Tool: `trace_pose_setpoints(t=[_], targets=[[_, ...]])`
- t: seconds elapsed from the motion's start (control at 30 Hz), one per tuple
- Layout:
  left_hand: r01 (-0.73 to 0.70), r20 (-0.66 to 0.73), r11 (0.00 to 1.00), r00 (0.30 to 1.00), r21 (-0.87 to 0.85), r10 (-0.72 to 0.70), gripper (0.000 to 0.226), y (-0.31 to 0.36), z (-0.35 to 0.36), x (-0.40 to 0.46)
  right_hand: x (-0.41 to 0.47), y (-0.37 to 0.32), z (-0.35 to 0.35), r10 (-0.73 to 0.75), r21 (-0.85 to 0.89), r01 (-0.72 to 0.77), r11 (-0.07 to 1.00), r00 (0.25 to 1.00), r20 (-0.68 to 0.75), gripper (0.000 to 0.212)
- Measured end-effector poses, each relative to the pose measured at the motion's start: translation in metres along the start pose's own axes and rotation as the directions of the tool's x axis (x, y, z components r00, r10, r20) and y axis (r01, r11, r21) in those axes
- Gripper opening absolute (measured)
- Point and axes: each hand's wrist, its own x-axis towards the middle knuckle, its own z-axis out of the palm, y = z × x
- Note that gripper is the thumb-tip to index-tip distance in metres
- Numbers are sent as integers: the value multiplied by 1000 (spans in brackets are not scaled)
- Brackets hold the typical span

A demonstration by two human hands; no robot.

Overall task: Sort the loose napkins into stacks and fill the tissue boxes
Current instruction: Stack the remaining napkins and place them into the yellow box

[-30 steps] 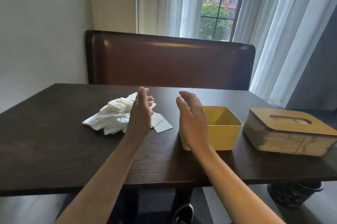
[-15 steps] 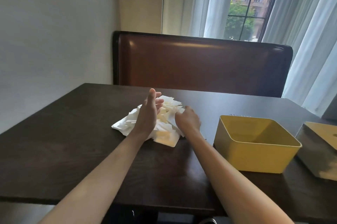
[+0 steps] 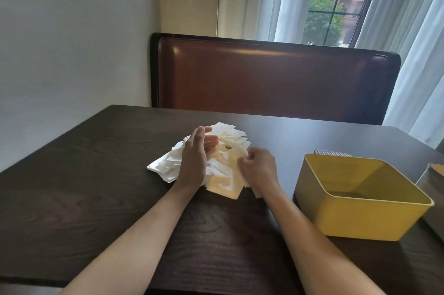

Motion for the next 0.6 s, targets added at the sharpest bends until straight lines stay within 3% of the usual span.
trace_pose_setpoints(t=[0.07, 0.13, 0.23, 0.3, 0.47, 0.53, 0.6], targets=[[-22, 14, 1000, 1000, 22, 21, 36, 0, 0, -4, -3, -7, -11, -67, 105, 78, 991, 992, -103, 13], [-60, 67, 998, 996, 33, 57, 40, 0, 0, -8, -7, -16, -22, -84, 338, 135, 931, 984, -159, 12], [-88, 192, 996, 978, 9, 85, 49, 3, 2, -12, -16, -27, -29, -63, 617, 80, 783, 997, -49, 15], [-86, 226, 996, 971, 21, 79, 46, 4, 1, -11, -19, -29, -30, -84, 625, 67, 778, 996, -2, 18], [-36, 223, 999, 974, 28, 28, 14, 5, 5, -10, -20, -29, -30, -74, 645, -5, 764, 993, 95, 20], [68, 176, 997, 982, -32, -61, 23, 7, 1, -10, -16, -25, -29, 9, 613, -26, 789, 999, 31, 27], [205, 126, 963, 975, -173, -184, 23, 11, -3, -9, -7, -11, -27, 66, 402, -33, 915, 995, -69, 26]])
